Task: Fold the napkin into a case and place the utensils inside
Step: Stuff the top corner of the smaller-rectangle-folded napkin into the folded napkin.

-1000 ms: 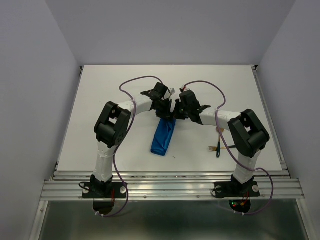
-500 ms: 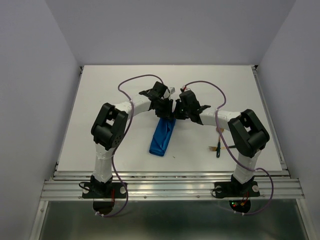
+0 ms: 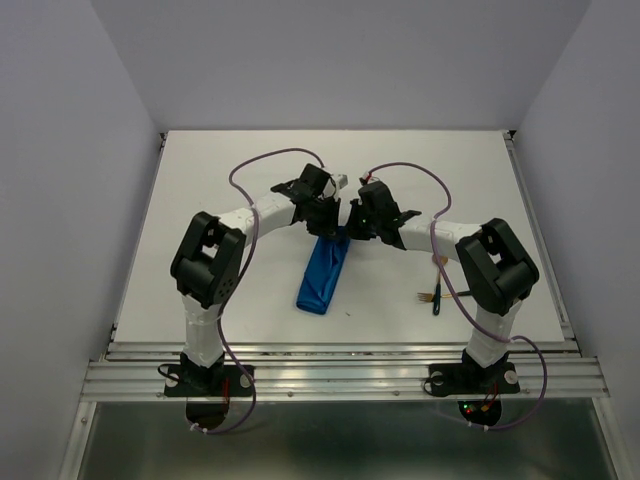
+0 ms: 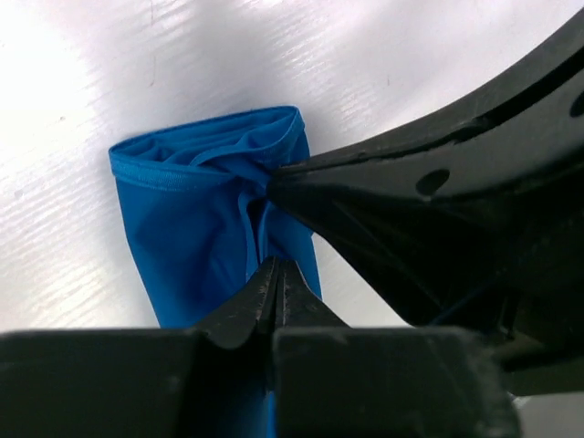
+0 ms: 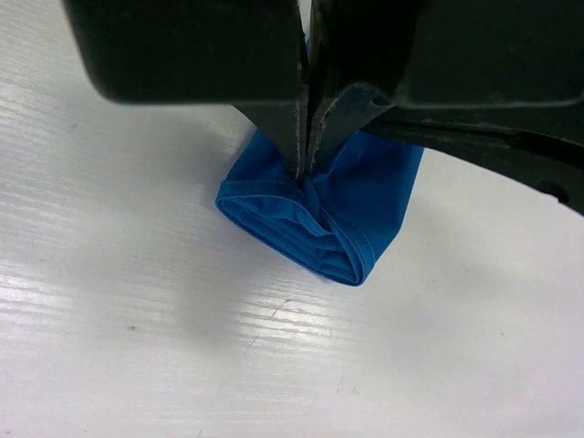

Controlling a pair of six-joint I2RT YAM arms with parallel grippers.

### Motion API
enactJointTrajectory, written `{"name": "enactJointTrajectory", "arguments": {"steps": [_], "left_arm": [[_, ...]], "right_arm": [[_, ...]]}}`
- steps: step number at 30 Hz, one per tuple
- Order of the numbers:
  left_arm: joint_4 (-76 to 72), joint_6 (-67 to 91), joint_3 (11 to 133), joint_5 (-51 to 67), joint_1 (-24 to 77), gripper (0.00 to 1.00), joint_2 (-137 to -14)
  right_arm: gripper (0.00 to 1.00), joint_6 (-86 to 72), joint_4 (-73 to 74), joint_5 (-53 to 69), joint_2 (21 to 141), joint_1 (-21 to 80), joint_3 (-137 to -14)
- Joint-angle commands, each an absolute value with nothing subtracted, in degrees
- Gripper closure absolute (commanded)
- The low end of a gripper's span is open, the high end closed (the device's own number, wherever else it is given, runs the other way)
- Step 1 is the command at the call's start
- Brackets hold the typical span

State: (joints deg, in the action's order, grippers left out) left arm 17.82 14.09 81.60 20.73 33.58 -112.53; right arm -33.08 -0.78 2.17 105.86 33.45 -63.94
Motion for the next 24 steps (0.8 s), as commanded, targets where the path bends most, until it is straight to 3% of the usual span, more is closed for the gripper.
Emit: {"name": "enactJointTrajectory", "arguments": {"steps": [1, 24], "left_arm": [[17.1, 13.5, 79.4, 20.7, 32.4, 1.0, -107.1], [14.4, 14.1, 76.9, 22.9, 31.2, 1.0, -112.8]], "right_arm": [[0.99, -33.6, -1.7, 2.5, 105.3, 33.9, -65.3], [0.99, -33.5, -1.5, 3.0, 104.5, 33.9, -65.8]]}}
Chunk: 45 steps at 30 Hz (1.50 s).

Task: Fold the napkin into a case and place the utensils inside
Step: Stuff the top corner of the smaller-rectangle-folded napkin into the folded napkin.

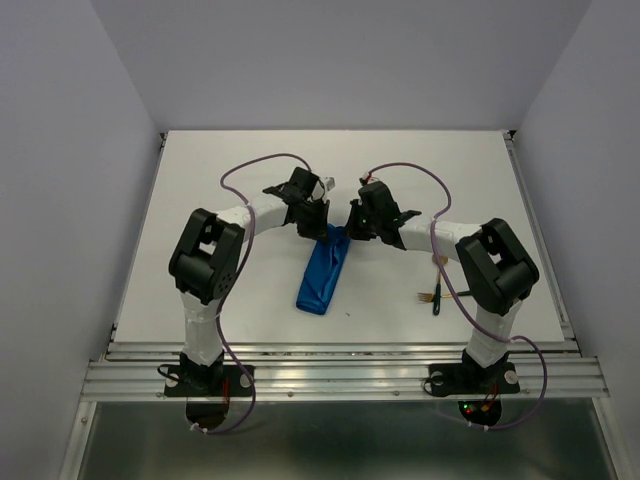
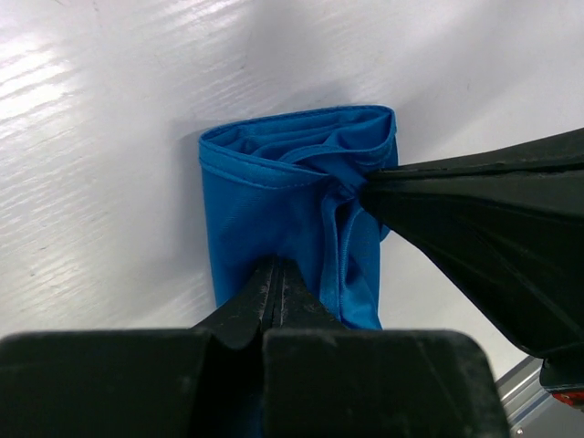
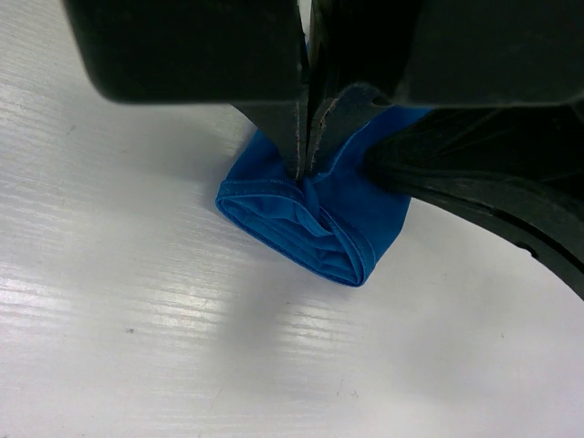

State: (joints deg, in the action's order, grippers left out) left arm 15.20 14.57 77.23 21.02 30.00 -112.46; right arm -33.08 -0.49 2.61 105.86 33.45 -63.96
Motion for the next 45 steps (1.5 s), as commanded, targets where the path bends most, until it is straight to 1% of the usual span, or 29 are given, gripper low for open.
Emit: {"name": "enactJointTrajectory", "arguments": {"steps": [1, 12, 20, 30, 36, 41, 45], "left_arm": [[14.5, 14.3, 77.0, 22.9, 31.3, 1.0, -113.0], [12.0, 15.5, 78.0, 27.3, 33.2, 1.0, -115.0], [9.5, 17.6, 77.9, 28.3, 33.3, 1.0, -115.8], [5.8, 19.5, 78.3, 25.3, 34.2, 1.0, -118.5], [1.3, 21.4, 76.3, 24.2, 34.5, 1.0, -114.8], [1.6, 22.5, 77.3, 18.8, 34.5, 1.0, -114.8], [2.5, 21.7, 76.3, 19.0, 34.7, 1.0, -113.1]], "right_arm": [[0.99, -33.6, -1.5, 3.0, 104.4, 33.9, -65.9], [0.99, -33.7, -1.5, 3.3, 104.1, 33.9, -65.7], [0.99, -33.7, -1.3, 3.9, 103.3, 33.9, -65.0], [0.99, -34.2, -1.3, 4.4, 102.4, 33.9, -64.2], [0.99, -34.8, -1.3, 4.2, 102.4, 33.9, -63.3], [0.99, -35.4, -0.7, 3.0, 103.0, 33.9, -62.8], [0.99, -34.9, -0.1, 0.6, 103.9, 33.9, -63.3]]}}
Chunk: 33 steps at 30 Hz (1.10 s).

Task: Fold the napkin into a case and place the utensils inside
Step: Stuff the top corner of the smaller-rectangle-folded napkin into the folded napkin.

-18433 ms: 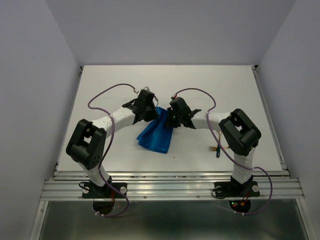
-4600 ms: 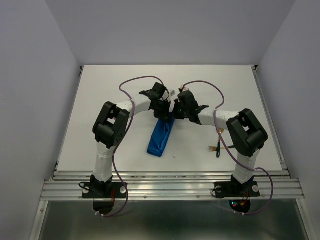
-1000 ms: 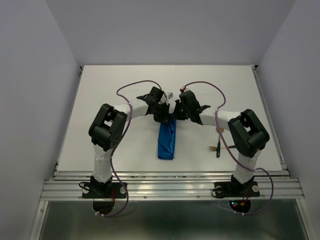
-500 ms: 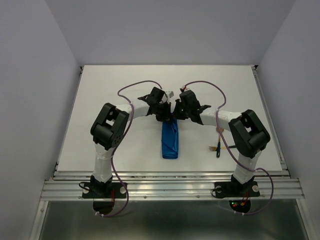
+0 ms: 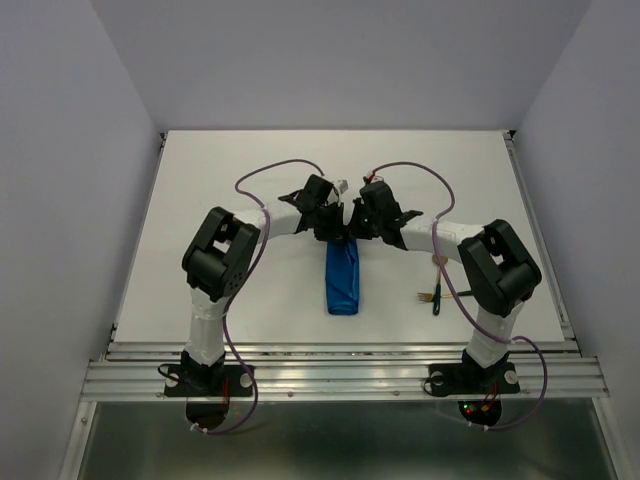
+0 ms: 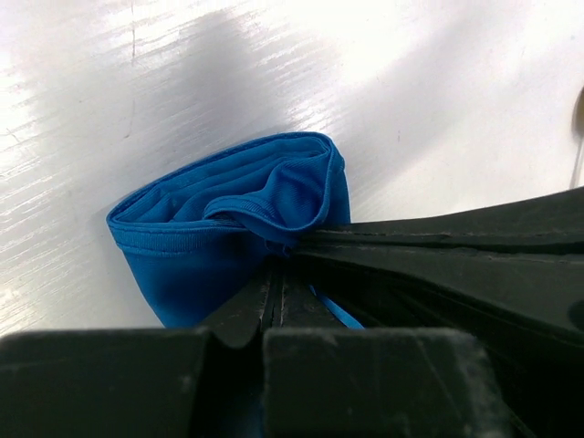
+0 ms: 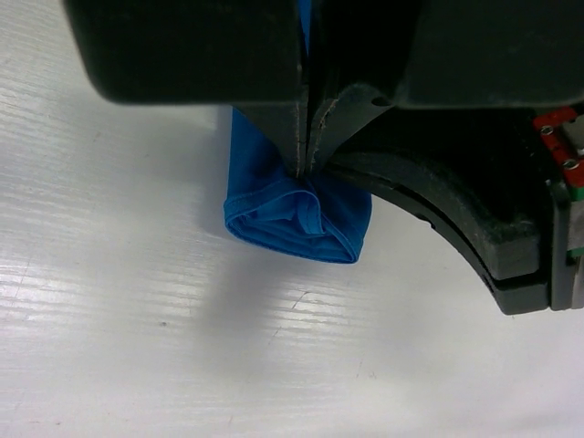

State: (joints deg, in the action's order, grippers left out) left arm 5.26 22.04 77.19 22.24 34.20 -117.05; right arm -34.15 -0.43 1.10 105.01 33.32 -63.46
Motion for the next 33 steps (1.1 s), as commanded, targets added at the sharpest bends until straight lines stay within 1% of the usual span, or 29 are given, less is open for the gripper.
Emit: {"name": "enactJointTrajectory", "arguments": {"steps": [1, 5, 13, 22, 29, 33], "left_arm": [[2.2, 21.3, 75.0, 20.0, 34.7, 1.0, -111.2], [1.8, 20.6, 73.0, 21.6, 34.6, 1.0, -107.4], [1.4, 20.7, 72.2, 25.1, 34.6, 1.0, -109.9], [0.7, 21.2, 66.6, 22.2, 34.5, 1.0, -105.6], [1.2, 21.4, 67.6, 21.5, 34.5, 1.0, -107.1], [0.4, 21.8, 67.4, 21.4, 34.3, 1.0, -106.0]], "right_arm": [[0.99, -34.9, 0.9, 0.3, 104.0, 33.9, -63.5], [0.99, -34.9, 1.8, -1.5, 103.4, 33.9, -63.6], [0.99, -35.4, 1.9, -1.0, 103.0, 33.9, -64.8], [0.99, -35.3, 1.9, -0.6, 102.7, 33.9, -64.5], [0.99, -35.2, 2.0, -0.5, 102.7, 33.9, -64.8], [0.99, -35.0, 1.9, -0.4, 102.6, 33.9, -64.7]]}}
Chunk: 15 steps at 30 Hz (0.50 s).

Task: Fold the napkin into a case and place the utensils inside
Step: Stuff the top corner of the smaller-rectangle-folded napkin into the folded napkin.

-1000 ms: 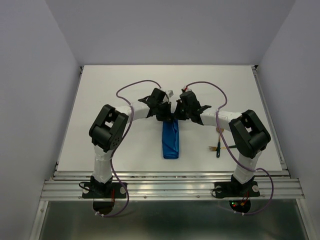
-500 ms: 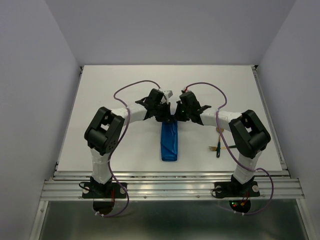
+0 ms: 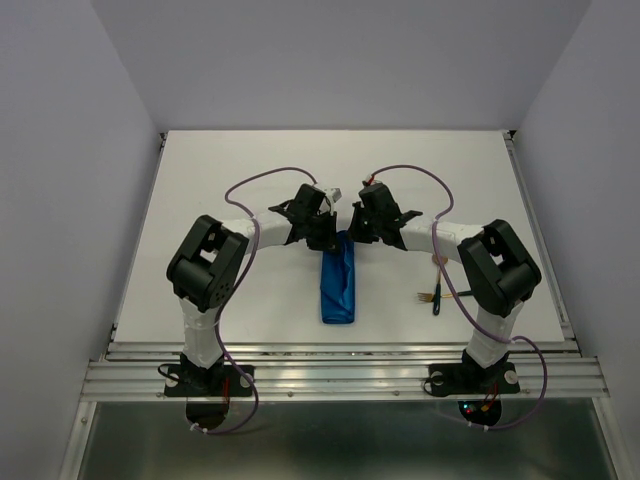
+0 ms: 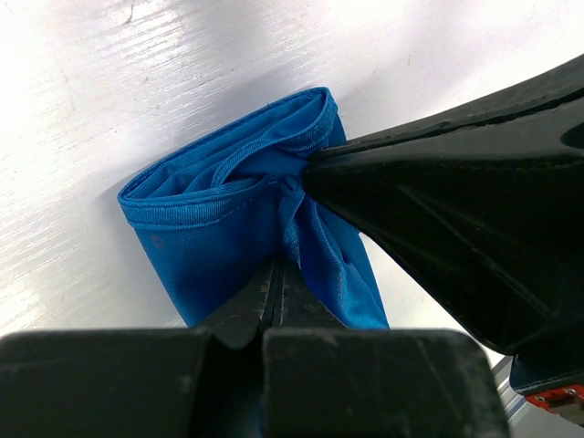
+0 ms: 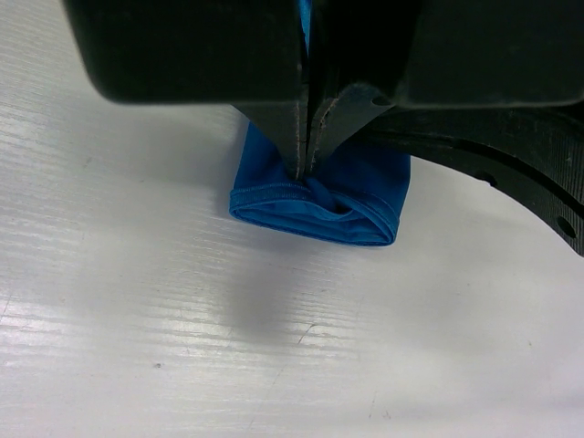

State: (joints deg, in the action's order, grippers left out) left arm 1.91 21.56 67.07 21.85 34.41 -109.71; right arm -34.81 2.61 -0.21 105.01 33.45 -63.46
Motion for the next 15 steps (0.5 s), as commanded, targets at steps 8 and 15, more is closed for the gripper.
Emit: {"name": "enactJointTrajectory", "arguments": {"steps": [8, 15], "left_arm": [[-1.4, 22.3, 65.7, 24.3, 33.1, 1.0, -100.6], [2.6, 21.4, 65.0, 22.0, 33.0, 1.0, -102.8]], "right_arm": [[0.99, -35.1, 1.9, -0.5, 102.6, 33.9, -64.5], [0.99, -35.1, 1.8, -0.5, 102.4, 33.9, -64.8]]}}
